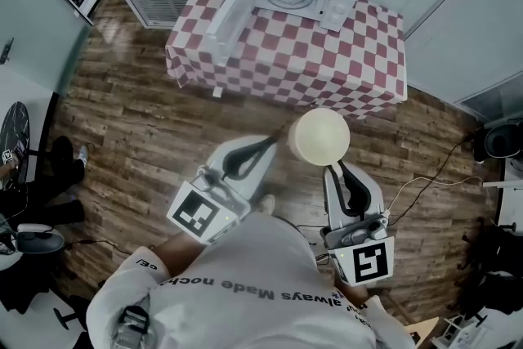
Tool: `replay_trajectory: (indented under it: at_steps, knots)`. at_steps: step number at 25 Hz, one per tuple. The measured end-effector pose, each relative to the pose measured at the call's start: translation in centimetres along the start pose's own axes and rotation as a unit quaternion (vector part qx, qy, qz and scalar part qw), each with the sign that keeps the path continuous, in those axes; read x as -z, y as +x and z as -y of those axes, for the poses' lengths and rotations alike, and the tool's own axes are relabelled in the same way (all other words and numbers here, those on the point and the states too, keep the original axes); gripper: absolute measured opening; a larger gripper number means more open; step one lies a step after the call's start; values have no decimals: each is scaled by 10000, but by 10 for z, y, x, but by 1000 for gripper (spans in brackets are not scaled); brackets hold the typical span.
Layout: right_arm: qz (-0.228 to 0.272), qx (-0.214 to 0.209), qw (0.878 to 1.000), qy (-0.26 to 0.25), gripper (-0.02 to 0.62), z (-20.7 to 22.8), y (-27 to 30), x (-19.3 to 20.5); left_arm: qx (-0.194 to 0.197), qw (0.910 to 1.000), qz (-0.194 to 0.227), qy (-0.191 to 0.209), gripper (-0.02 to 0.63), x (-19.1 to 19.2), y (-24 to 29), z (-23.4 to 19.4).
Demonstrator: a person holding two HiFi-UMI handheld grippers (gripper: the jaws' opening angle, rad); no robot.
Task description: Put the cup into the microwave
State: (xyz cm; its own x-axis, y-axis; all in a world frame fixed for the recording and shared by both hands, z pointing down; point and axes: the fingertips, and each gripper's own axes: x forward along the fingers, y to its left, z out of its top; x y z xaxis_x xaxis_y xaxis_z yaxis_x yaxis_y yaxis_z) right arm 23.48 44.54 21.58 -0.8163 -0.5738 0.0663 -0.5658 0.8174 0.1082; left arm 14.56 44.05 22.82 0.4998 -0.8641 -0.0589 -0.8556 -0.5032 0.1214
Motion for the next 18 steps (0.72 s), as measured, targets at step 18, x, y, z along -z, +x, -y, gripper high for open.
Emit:
replay_trajectory:
  at_steps: [18]
  knots:
    - [30,86,9999,-113,48,33,171,-17,63,9999,77,-15,4,-23,44,-167]
